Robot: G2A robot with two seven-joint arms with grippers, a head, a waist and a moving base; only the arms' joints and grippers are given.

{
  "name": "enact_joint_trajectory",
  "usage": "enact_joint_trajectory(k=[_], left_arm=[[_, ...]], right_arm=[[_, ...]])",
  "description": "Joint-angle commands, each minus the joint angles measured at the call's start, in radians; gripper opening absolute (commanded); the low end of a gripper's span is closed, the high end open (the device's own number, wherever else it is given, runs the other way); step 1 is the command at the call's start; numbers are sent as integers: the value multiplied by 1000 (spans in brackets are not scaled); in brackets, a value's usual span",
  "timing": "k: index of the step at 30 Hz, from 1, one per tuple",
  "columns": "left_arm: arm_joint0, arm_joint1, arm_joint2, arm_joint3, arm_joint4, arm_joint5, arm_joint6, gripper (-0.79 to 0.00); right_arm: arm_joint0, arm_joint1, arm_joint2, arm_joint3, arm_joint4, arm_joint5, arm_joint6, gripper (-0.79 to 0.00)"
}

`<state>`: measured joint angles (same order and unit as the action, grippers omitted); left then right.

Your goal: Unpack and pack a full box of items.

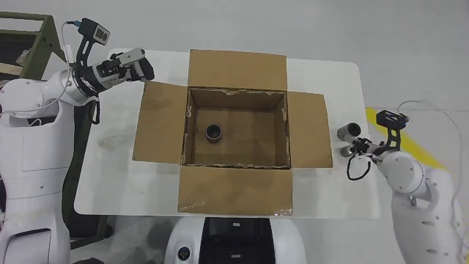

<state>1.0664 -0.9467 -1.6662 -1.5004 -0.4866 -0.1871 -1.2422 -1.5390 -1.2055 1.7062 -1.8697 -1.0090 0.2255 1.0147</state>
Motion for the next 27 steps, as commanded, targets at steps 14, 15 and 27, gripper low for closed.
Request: enact_joint_trajectory(k=[14,15,27], left_arm=[[0,0,0,0,0,0,0,0],[0,0,0,0,0,0,0,0],[0,0,0,0,0,0,0,0]], right_arm=[[54,5,-47,-227,-9,-15,33,0],[68,6,-61,-238,-15,-17,42,0],[258,-3,-283,-243,-29,-48,85,0]])
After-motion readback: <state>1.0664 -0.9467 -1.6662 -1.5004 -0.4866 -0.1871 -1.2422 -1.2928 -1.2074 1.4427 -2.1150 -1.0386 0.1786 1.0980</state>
